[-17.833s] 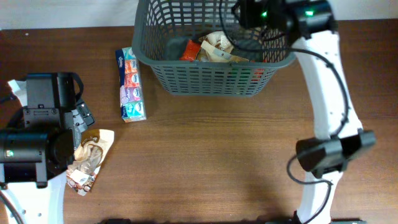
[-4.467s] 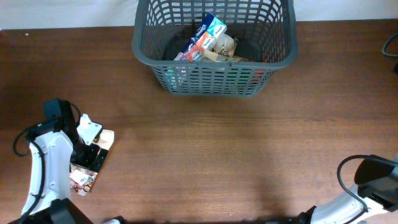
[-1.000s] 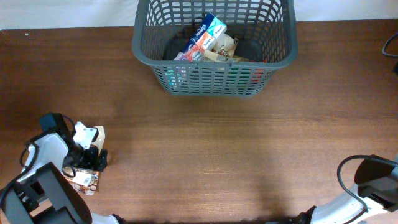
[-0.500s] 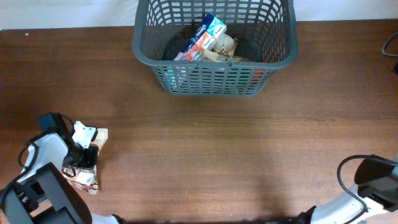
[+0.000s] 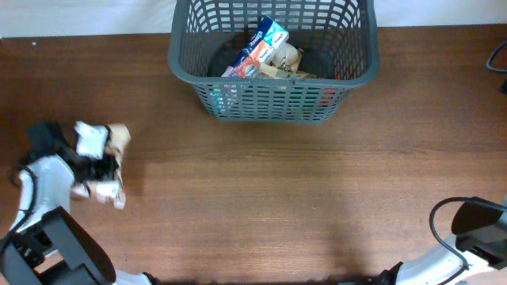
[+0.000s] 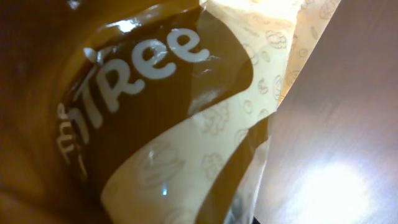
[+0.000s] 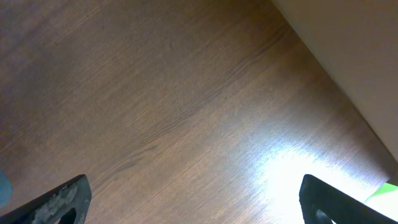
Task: Pack container
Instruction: 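Carry the snack bag with the left gripper over the basket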
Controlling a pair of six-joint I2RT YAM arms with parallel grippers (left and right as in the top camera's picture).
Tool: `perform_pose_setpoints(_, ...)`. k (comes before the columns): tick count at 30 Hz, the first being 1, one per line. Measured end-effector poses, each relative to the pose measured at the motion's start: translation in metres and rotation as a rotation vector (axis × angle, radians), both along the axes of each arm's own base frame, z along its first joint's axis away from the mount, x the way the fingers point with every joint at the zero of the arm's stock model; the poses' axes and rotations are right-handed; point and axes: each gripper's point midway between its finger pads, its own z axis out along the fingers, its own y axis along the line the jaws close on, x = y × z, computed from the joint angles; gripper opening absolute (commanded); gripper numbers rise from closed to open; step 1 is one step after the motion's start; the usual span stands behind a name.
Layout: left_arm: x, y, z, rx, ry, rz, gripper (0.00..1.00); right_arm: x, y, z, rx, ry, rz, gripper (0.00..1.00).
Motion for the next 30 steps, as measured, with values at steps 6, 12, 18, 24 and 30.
perform_pose_setpoints(6,0.081,0.004,0.139,-0.165,-0.341,0.101,0.02,0.000,0.000,0.000,0.000,0.000,0.000,0.99)
perform_pose_setpoints(12,0.113,-0.038,0.302,-0.273,-0.707,-0.111,0.02,0.000,0.000,0.000,-0.001,0.000,0.000,0.99)
perform_pose_setpoints(18,0.103,-0.141,0.421,-0.245,-0.959,-0.412,0.02,0.000,0.000,0.000,0.000,0.000,0.000,0.99)
perform_pose_setpoints(24,0.087,-0.243,0.462,-0.166,-1.083,-0.598,0.02,0.000,0.000,0.000,0.000,0.000,0.000,0.99)
perform_pose_setpoints(30,0.104,-0.326,0.444,-0.075,-1.111,-0.721,0.02,0.000,0.000,0.000,0.000,0.000,0.000,0.99)
